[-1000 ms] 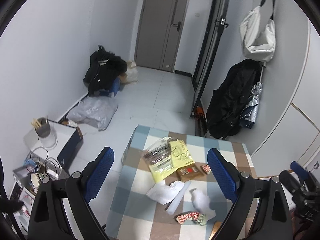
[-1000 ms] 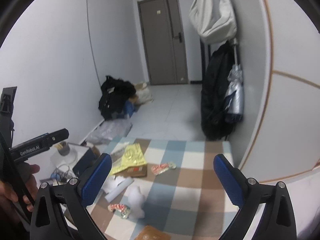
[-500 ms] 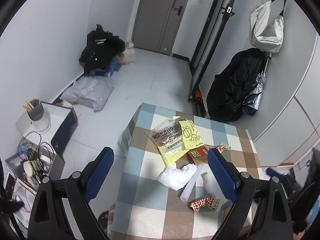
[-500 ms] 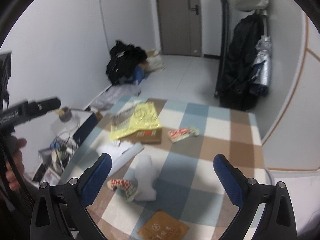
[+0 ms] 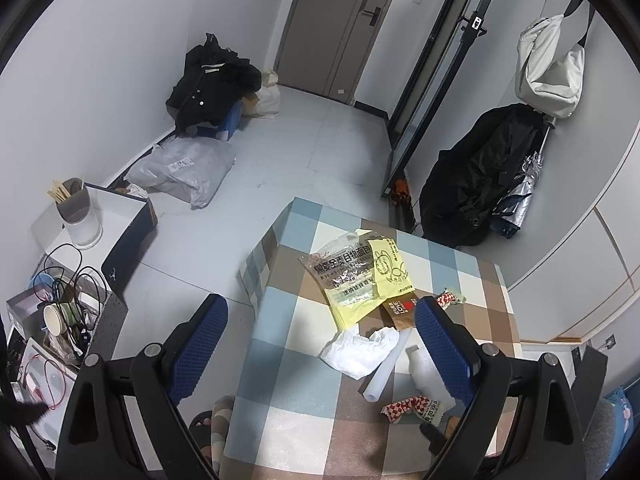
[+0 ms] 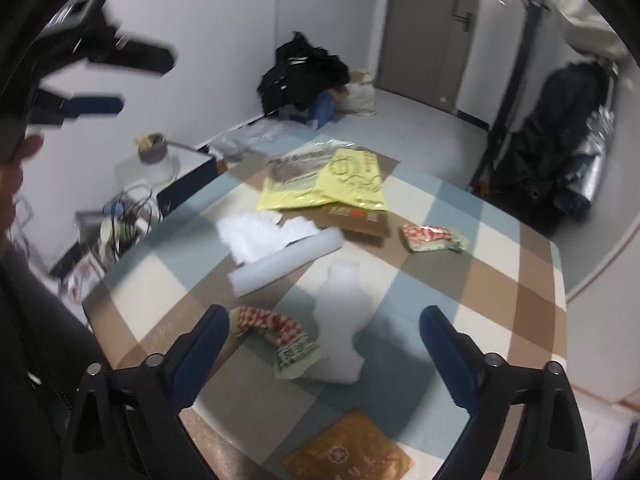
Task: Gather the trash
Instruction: 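Lower the right gripper onto the red-and-white snack wrapper and close it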
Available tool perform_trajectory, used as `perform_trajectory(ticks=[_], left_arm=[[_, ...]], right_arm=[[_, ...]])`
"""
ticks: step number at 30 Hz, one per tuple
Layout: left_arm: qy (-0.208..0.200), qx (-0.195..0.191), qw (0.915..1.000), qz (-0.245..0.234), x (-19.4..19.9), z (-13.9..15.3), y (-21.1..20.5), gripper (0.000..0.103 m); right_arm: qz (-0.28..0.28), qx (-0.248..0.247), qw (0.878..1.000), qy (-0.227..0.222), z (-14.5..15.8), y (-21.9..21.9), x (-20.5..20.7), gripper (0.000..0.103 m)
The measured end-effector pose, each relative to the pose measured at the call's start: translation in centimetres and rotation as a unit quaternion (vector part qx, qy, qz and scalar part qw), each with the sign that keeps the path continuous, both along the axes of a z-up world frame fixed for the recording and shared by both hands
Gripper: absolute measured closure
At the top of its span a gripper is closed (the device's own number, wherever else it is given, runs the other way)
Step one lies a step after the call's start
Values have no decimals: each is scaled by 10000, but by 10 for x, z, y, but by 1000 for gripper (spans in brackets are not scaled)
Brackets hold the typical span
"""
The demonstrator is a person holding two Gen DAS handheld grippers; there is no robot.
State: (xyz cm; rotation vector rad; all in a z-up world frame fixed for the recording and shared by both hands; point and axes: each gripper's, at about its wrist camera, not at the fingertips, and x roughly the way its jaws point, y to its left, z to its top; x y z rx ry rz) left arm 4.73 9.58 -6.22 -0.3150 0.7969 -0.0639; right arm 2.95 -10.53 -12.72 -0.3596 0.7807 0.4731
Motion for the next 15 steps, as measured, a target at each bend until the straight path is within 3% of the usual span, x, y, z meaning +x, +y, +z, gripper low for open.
perform_trajectory(ticks=[5,15], left_arm=[[34,35,10000,33,1,-1,-1,10],[18,113,9999,9,4,1,-2,10]], right_arm=[[371,-421,9979,-323,-3,16,-11,11],[1152,-1131,9862,-377,-21,43,-14,36]])
